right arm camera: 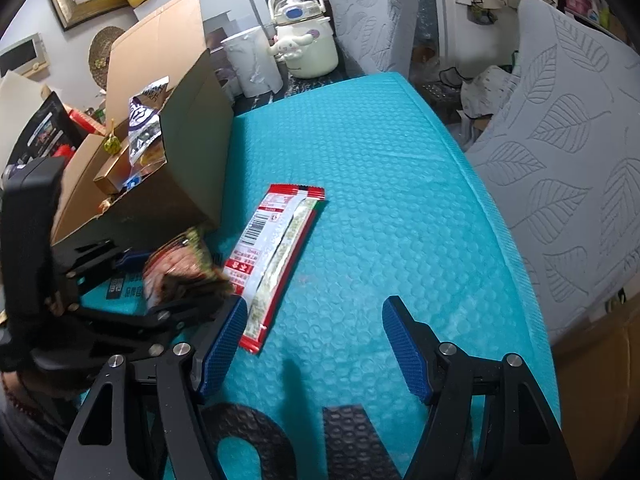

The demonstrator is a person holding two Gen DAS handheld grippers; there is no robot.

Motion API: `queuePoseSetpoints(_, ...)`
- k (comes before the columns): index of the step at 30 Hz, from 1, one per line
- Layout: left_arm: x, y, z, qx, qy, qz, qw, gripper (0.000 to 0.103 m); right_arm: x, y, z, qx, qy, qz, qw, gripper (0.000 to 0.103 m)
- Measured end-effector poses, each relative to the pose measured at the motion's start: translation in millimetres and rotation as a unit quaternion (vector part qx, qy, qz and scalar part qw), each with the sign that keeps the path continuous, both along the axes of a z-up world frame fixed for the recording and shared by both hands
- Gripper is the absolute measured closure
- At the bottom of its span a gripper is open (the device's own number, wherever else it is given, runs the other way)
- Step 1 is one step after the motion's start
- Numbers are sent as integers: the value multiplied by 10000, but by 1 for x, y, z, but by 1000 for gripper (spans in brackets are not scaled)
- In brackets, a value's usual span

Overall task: Organize snacks
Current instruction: 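Grasp the gold cereal packet with the left gripper while the right gripper grasps the red-white strip packet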

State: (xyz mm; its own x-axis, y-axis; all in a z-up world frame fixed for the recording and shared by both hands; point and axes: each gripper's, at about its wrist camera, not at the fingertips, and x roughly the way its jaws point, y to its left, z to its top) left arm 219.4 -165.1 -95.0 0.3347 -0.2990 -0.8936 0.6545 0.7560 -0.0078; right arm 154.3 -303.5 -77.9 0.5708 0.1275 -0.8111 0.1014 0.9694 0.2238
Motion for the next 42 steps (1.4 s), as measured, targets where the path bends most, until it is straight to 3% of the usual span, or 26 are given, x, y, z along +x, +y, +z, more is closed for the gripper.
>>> queuePoseSetpoints(6, -13, 40, 11, 15, -145, 543, 9984, 38, 22, 20, -9, -61, 97, 208, 9997, 32)
queuePoseSetpoints(13, -22, 91, 13, 24, -181, 1235, 9922, 38, 51, 56, -20, -366, 283, 414, 9981, 25)
queuePoseSetpoints(16, -25, 107, 14, 1, -247, 1507, 9883, 38, 62, 69, -24, -467, 380, 383, 9975, 14)
queuePoseSetpoints(24, -32, 128, 11, -112, -183, 1740, 9845, 38, 70, 92, -32, -1164, 416, 220, 9921, 12)
queuePoseSetpoints(25, -31, 128, 11, -104, -196, 1740, 9845, 38, 69, 92, -32, -1166, 400, 227, 9921, 13)
queuePoseSetpoints(27, -30, 130, 11, -130, -195, 1743, 9844, 38, 65, 94, -30, -1176, 326, 292, 9921, 26)
queuePoseSetpoints(28, -34, 131, 14, -145, -193, 1742, 9844, 38, 62, 94, -29, -1154, 296, 317, 9924, 39)
queuePoseSetpoints(29, -34, 131, 15, -166, -188, 1742, 9844, 38, 60, 95, -28, -1143, 302, 346, 9924, 44)
queuePoseSetpoints(34, -34, 129, 11, -237, -185, 1678, 9854, 38, 42, 97, -24, -992, 251, 456, 9937, 52)
queuePoseSetpoints(42, -62, 128, 16, -318, -188, 1476, 9884, 38, -9, 100, -22, -724, 232, 638, 9951, 54)
